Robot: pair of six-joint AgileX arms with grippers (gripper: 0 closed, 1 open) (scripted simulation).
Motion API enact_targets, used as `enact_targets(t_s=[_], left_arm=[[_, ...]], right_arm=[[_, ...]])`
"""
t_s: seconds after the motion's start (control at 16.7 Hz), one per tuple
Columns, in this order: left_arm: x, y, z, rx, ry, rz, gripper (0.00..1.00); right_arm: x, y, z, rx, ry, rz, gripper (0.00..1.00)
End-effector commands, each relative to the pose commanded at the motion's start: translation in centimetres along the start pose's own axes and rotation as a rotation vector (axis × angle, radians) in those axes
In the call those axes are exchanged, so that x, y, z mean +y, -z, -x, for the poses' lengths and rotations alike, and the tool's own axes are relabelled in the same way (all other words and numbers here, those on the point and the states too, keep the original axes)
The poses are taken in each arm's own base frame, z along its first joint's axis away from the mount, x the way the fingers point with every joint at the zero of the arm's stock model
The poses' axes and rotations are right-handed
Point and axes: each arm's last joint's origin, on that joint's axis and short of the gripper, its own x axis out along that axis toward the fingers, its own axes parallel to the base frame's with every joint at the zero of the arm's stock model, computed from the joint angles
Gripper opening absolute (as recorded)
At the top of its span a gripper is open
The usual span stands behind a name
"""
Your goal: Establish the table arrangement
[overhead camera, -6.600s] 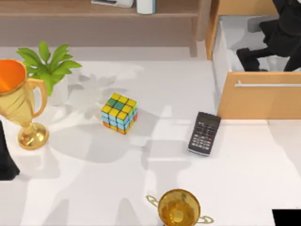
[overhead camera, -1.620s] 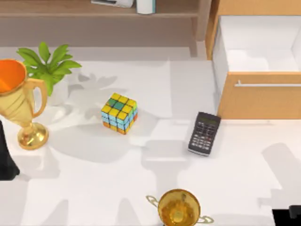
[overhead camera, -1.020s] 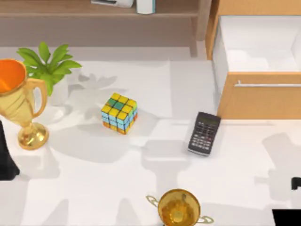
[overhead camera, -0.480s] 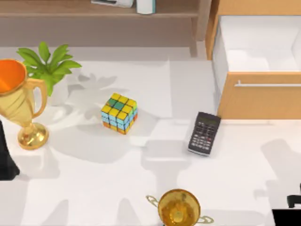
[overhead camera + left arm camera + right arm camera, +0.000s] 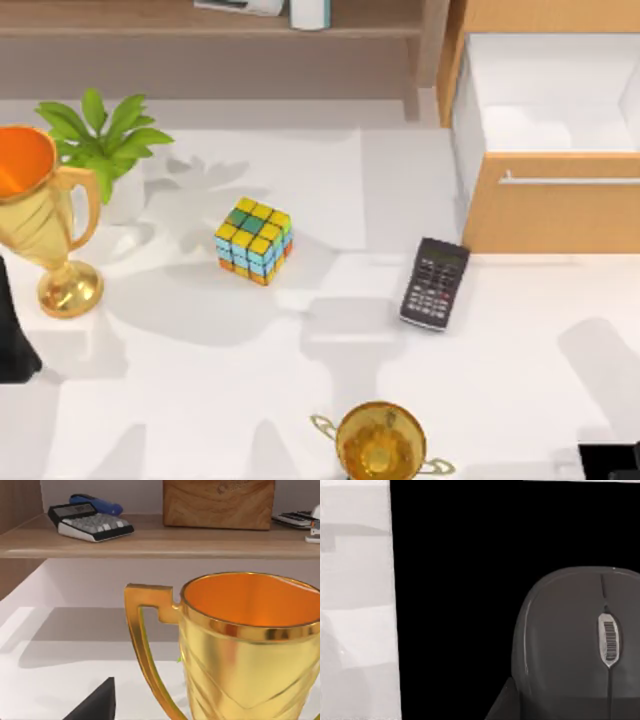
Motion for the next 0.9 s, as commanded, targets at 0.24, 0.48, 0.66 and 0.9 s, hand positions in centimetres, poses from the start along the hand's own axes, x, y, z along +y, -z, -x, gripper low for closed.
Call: enact_targets(t_s=[0.24, 0.48, 0.66, 0.9], left_arm=[[0.0, 0.0, 0.0, 0.0, 0.0, 0.0, 1.0], [0.0, 0.0, 0.0, 0.0, 0.0, 0.0, 1.0], [0.0, 0.0, 0.0, 0.0, 0.0, 0.0, 1.0], [0.0, 0.0, 0.0, 0.0, 0.0, 0.0, 1.0]], right_arm=[[0.0, 0.0, 0.0, 0.0, 0.0, 0.0, 0.15], [0.0, 0.0, 0.0, 0.0, 0.0, 0.0, 0.45], [0.0, 0.0, 0.0, 0.0, 0.0, 0.0, 0.68], [0.0, 0.0, 0.0, 0.0, 0.0, 0.0, 0.98]])
